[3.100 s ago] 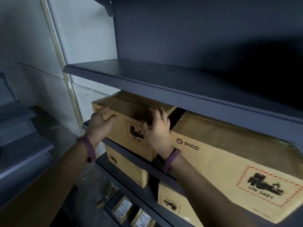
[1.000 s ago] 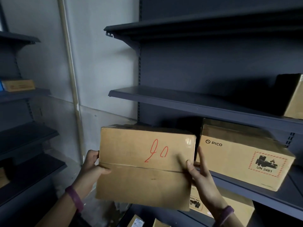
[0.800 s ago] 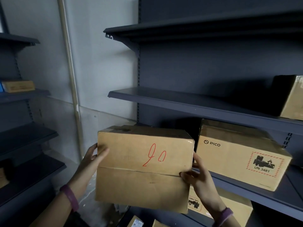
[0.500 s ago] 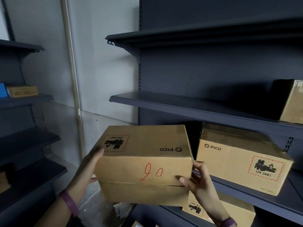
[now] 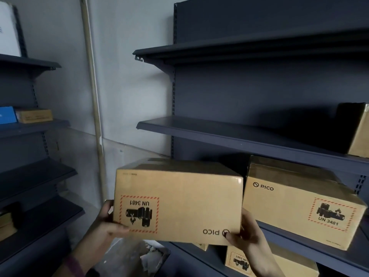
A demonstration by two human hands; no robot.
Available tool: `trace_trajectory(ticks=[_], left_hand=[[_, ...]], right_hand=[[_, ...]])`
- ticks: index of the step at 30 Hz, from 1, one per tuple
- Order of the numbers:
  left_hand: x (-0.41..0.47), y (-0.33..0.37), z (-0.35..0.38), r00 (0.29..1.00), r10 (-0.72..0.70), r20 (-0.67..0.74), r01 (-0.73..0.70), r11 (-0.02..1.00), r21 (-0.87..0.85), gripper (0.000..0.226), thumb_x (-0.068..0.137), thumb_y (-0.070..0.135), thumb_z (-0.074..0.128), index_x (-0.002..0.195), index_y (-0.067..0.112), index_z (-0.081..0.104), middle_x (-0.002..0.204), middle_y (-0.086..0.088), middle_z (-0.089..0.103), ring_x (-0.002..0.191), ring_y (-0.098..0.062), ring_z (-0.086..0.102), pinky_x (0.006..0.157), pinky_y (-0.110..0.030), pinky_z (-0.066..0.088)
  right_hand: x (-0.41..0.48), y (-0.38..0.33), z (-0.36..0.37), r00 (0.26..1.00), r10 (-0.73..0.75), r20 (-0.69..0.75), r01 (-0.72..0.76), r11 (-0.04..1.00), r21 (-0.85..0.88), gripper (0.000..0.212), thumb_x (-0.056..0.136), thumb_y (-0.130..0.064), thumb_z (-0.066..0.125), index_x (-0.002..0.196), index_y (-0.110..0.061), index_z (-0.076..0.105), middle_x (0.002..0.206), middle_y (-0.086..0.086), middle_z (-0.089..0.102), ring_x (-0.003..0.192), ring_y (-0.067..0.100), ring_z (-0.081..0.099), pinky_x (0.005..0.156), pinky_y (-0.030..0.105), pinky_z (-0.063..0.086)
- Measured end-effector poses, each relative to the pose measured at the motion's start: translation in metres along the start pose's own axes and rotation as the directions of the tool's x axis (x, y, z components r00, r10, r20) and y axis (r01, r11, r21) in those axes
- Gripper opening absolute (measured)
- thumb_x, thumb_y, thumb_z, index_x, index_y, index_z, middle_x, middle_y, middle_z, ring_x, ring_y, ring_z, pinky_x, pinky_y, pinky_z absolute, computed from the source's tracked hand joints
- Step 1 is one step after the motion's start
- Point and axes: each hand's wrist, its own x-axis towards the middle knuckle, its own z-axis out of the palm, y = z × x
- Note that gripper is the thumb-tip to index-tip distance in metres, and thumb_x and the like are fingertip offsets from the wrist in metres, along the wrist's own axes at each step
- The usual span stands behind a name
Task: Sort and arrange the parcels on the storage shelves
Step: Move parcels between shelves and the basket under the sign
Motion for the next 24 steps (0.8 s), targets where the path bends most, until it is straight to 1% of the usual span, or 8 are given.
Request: trace_trajectory(ticks=[3,5,9,13,16,19,22,24], left_hand=[[0.000,-0.003,0.011,0.990,-0.060,-0.126,0.062,0.998,0.011,0.080,0.046,-0.030,0.060,0.117,0.005,0.046,0.098,-0.019,0.068,0.100,-0.039,0.062,0.070,-0.052,0.055],[0.001,-0.009,0.014,0.983,-0.074,-0.171,0.073,0.997,-0.011,0.086,0.046,-0.038,0.049,0.115,0.012,0.049,0.093,-0.013,0.068,0.092,-0.031,0.062,0.059,-0.046,0.056],[0.000,-0.010,0.011,0.997,-0.046,-0.060,0.039,0.993,-0.108,0.086,0.039,-0.026,0.059,0.113,0.017,0.052,0.094,-0.015,0.072,0.089,-0.035,0.069,0.060,-0.044,0.057],[0.009,-0.008,0.012,1.000,-0.025,0.018,0.027,0.987,-0.160,0.071,0.060,-0.025,0.051,0.116,0.019,0.056,0.105,-0.010,0.072,0.099,-0.026,0.068,0.074,-0.038,0.054],[0.020,-0.013,0.020,0.999,-0.034,0.004,0.034,0.981,-0.192,0.066,0.076,-0.028,0.039,0.114,0.022,0.059,0.106,-0.007,0.072,0.105,-0.022,0.063,0.086,-0.039,0.048],[0.031,-0.018,0.022,0.999,-0.032,-0.041,0.022,0.975,-0.220,0.068,0.082,-0.027,0.035,0.123,0.023,0.057,0.116,-0.008,0.068,0.113,-0.024,0.059,0.090,-0.041,0.047],[0.040,-0.023,0.021,0.996,-0.074,-0.042,0.061,0.966,-0.251,0.065,0.084,-0.023,0.036,0.125,0.024,0.057,0.116,-0.007,0.068,0.114,-0.025,0.059,0.085,-0.039,0.049],[0.043,-0.029,0.020,0.994,-0.092,-0.050,0.077,0.965,-0.249,0.063,0.084,-0.022,0.036,0.119,0.025,0.059,0.113,-0.005,0.070,0.114,-0.025,0.059,0.082,-0.039,0.050]], right_hand=[[0.003,0.020,-0.002,0.998,-0.032,-0.062,0.030,0.999,-0.028,0.073,0.066,0.034,0.062,0.117,-0.017,0.056,0.111,0.013,0.070,0.097,0.022,0.063,0.077,0.034,0.049],[0.004,0.030,-0.003,0.996,-0.053,-0.071,0.052,0.998,-0.017,0.075,0.062,0.039,0.058,0.116,-0.014,0.055,0.118,0.014,0.067,0.095,0.013,0.063,0.071,0.023,0.051],[0.003,0.033,-0.004,0.993,-0.086,-0.085,0.088,0.996,0.020,0.078,0.058,0.038,0.063,0.115,-0.015,0.056,0.122,0.022,0.064,0.096,0.017,0.062,0.067,0.020,0.051],[-0.009,0.018,0.007,0.975,-0.165,-0.148,0.174,0.983,0.054,0.075,0.061,0.000,0.081,0.126,-0.033,0.061,0.134,-0.005,0.062,0.120,0.007,0.059,0.084,0.021,0.054],[-0.017,0.006,0.024,0.946,-0.291,-0.140,0.267,0.948,-0.171,0.078,0.070,-0.019,0.079,0.133,-0.053,0.050,0.144,-0.025,0.047,0.137,0.001,0.040,0.108,0.027,0.042],[-0.026,-0.004,0.043,0.897,-0.432,-0.087,0.357,0.827,-0.434,0.077,0.076,-0.039,0.077,0.143,-0.038,0.039,0.150,-0.031,0.033,0.145,0.017,0.027,0.111,0.054,0.037],[-0.032,-0.003,0.056,0.844,-0.533,-0.063,0.368,0.660,-0.655,0.082,0.078,-0.057,0.065,0.146,-0.025,0.032,0.152,-0.028,0.030,0.140,0.035,0.034,0.101,0.057,0.045],[-0.033,0.005,0.058,0.828,-0.553,-0.096,0.346,0.637,-0.690,0.084,0.075,-0.061,0.061,0.145,-0.024,0.034,0.152,-0.014,0.037,0.137,0.036,0.037,0.101,0.058,0.044]])
